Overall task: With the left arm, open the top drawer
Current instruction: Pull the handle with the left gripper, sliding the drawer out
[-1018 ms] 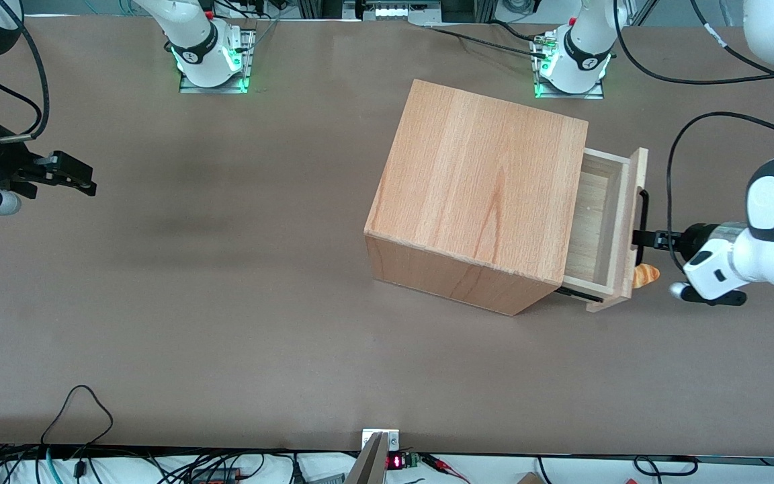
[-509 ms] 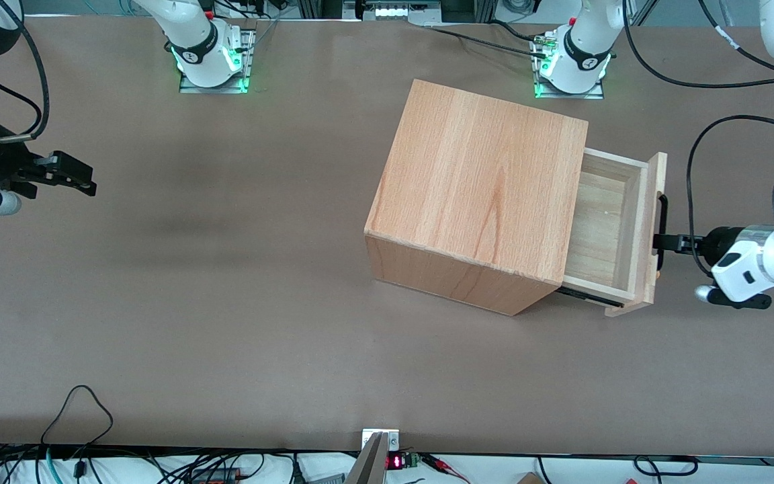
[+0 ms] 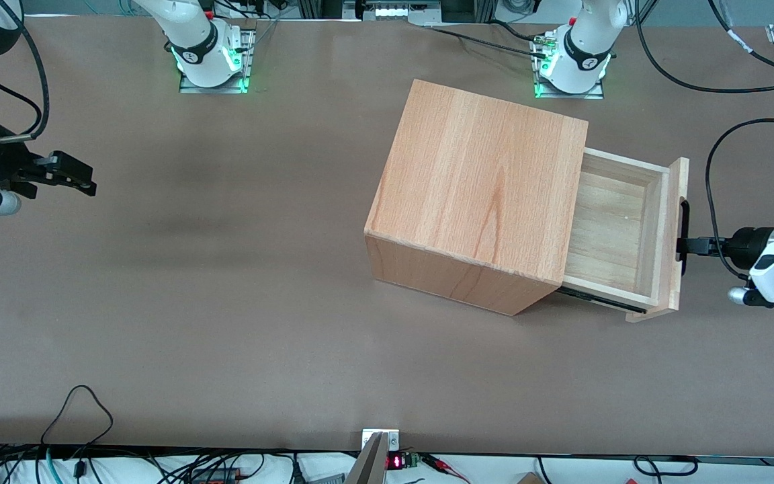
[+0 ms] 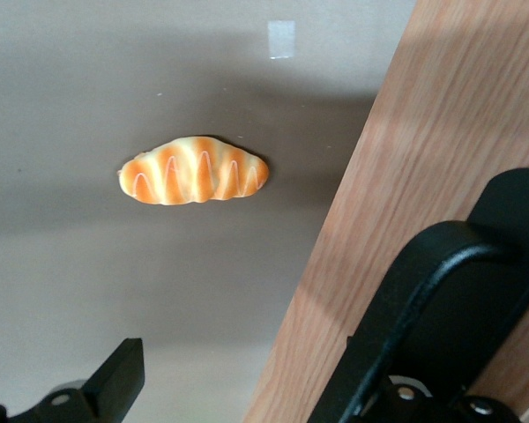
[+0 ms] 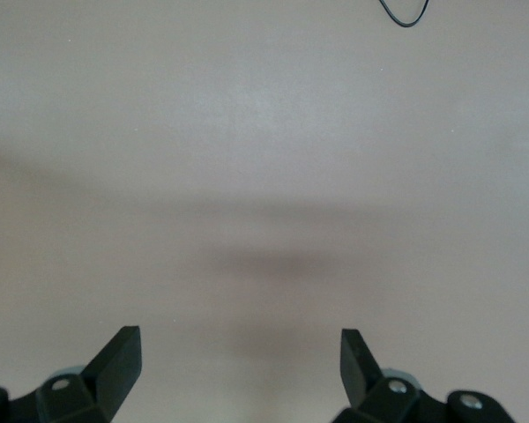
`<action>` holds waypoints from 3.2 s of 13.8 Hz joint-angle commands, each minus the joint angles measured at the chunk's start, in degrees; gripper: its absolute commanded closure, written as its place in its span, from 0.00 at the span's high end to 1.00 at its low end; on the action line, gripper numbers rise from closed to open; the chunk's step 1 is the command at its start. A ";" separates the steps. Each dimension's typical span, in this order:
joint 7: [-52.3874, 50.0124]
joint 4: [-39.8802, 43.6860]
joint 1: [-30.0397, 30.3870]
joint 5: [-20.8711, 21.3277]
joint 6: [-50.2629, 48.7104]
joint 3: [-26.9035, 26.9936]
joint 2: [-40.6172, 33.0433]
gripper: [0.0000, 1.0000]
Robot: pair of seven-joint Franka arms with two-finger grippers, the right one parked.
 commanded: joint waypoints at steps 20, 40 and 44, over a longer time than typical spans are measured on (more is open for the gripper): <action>1.62 2.66 5.17 -0.26 1.00 -0.05 2.04 1.00; 10.23 11.45 6.67 -0.09 -7.00 -1.10 0.63 1.00; 8.40 17.50 5.88 0.00 -11.90 -1.19 0.45 1.00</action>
